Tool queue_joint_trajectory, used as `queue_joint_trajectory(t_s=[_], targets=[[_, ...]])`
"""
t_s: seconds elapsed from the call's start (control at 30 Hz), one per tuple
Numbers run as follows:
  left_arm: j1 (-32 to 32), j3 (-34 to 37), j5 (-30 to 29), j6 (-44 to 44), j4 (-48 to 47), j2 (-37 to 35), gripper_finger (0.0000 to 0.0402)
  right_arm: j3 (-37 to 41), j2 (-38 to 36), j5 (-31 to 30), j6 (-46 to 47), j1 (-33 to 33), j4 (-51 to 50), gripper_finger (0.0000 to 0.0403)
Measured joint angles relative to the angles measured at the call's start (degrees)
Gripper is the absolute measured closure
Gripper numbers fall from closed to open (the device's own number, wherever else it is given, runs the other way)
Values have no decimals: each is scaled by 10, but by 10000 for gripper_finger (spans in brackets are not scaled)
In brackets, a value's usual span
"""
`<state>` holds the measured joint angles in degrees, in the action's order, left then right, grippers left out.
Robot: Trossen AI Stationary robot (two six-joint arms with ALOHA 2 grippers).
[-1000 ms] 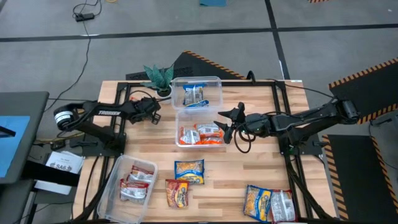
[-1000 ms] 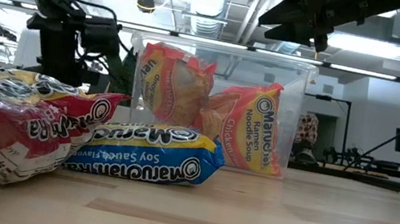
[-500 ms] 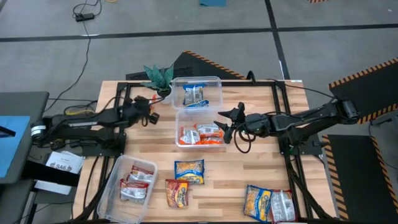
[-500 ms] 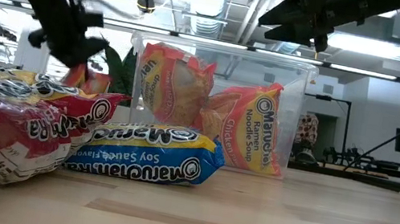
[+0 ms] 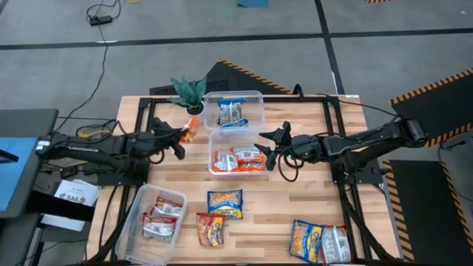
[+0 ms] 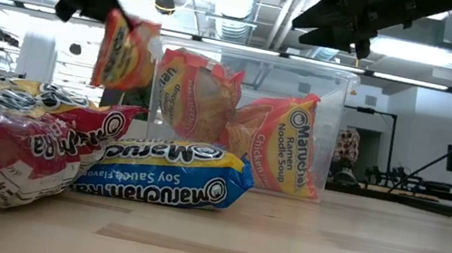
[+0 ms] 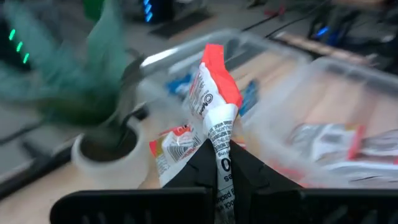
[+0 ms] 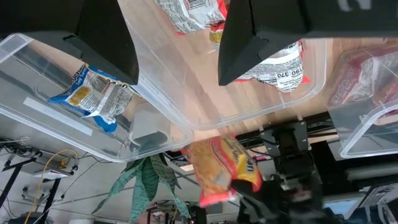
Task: Sort Maruchan noodles
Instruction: Put the orange noodle pack into the middle transparent bin
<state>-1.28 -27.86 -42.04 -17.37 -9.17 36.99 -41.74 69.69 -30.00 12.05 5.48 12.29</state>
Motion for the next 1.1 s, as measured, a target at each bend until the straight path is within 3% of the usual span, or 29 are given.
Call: queue_joint_trajectory(t_s=[0.27, 0.43, 0.77, 0.97, 1.1], targets=[[-108, 0, -36, 156, 214, 65, 401, 0, 0, 0, 0, 0, 0, 159], [-138, -1, 11, 260, 367, 153, 401, 0, 0, 0, 0, 0, 1, 159], [-95, -1, 161, 338, 629, 350, 399, 0, 0, 0, 0, 0, 2, 159], [-62, -1, 157, 309, 742, 449, 384, 0, 0, 0, 0, 0, 1, 159], [-55, -9, 154, 301, 755, 476, 362, 0, 0, 0, 0, 0, 1, 159]])
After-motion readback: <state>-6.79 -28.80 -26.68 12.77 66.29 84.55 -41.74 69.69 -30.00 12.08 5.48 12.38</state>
